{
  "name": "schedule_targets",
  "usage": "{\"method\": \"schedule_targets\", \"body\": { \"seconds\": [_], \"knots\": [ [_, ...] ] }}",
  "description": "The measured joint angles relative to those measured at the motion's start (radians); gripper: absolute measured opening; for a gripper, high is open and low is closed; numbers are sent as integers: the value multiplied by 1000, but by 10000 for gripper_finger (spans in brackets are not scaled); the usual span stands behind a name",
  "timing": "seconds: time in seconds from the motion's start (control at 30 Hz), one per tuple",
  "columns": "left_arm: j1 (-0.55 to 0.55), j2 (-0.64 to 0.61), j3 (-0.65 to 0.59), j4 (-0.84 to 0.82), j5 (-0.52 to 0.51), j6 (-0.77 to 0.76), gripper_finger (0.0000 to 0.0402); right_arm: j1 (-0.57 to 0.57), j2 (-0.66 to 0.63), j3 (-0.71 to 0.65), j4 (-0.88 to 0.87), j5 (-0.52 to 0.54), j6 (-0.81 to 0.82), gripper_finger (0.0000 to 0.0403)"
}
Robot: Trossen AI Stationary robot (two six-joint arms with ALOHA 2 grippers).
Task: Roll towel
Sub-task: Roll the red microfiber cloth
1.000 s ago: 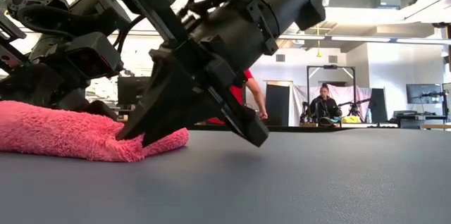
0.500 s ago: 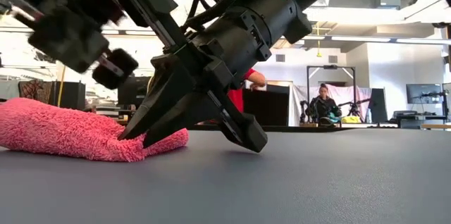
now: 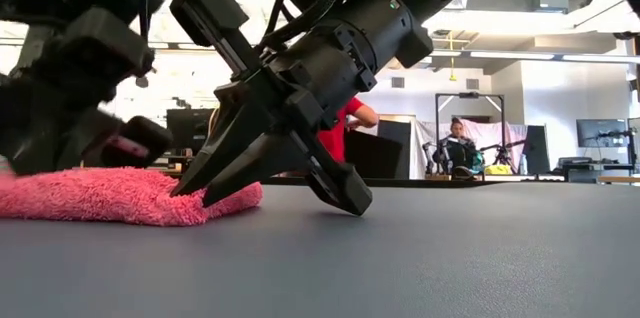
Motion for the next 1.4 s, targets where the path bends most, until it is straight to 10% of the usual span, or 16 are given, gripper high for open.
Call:
{"method": "schedule_targets", "body": {
  "seconds": [0.8, 1.17, 1.4],
  "knots": [
    [25, 80, 1, -11, 55, -50, 0, 3, -164, -2, -153, -14, -108, 136],
    [61, 81, 0, -9, 142, -89, 0, 185, -131, 0, -70, 366, -1086, 139],
    [61, 81, 0, -6, 160, -98, 0, 195, -75, 14, -62, 465, -1190, 140]
  ]
}}
